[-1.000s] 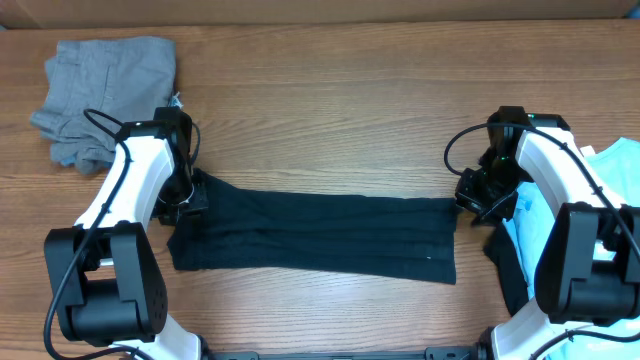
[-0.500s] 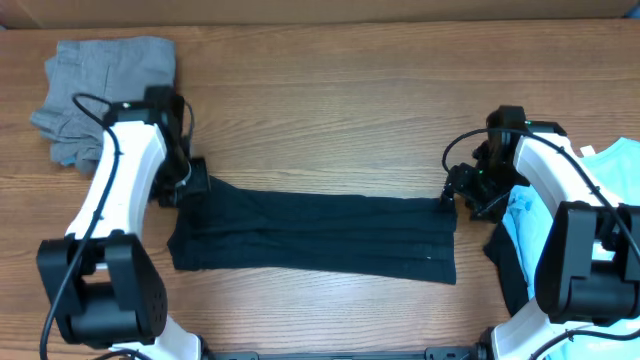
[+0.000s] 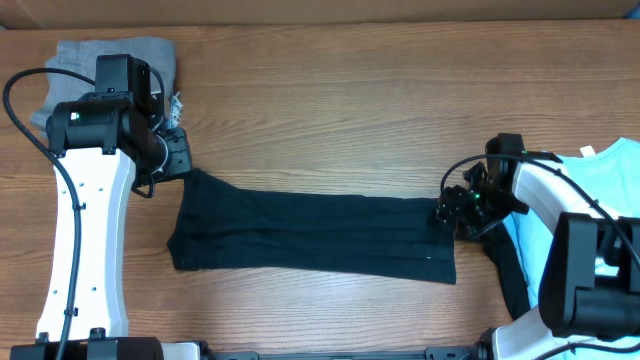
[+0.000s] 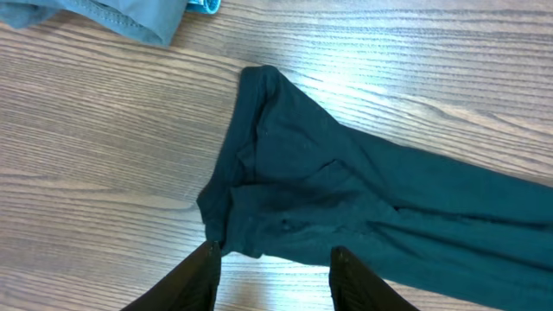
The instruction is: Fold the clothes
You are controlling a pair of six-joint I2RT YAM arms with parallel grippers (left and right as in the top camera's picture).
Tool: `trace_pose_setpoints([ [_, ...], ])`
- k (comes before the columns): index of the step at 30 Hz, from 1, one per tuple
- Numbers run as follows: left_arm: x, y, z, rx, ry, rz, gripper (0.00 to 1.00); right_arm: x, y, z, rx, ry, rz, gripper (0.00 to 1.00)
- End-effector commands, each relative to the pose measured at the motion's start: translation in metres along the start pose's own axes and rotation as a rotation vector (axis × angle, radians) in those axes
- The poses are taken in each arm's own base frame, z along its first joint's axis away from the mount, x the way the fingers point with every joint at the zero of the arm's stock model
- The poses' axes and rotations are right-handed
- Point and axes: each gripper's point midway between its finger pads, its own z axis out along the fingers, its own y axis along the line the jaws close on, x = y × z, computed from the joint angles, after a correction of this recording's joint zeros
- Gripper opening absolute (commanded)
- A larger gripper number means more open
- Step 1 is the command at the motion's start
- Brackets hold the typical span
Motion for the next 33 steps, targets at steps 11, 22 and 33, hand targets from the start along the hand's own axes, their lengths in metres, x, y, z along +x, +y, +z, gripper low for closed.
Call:
trace_pose_setpoints([
  [11,-0.003,-0.006,-0.005,0.042,-0.017,0.017,0.43,0.034,-0.019,0.029,0.021,0.130,0.041,0.36],
  [22,-0.003,-0.006,-0.005,0.042,-0.020,0.017,0.43,-0.004,-0.005,-0.026,0.053,-0.087,0.026,0.53],
  [33,-0.004,-0.007,-0.005,0.042,-0.024,0.017,0.44,-0.028,-0.008,-0.041,0.085,-0.224,0.071,0.56],
])
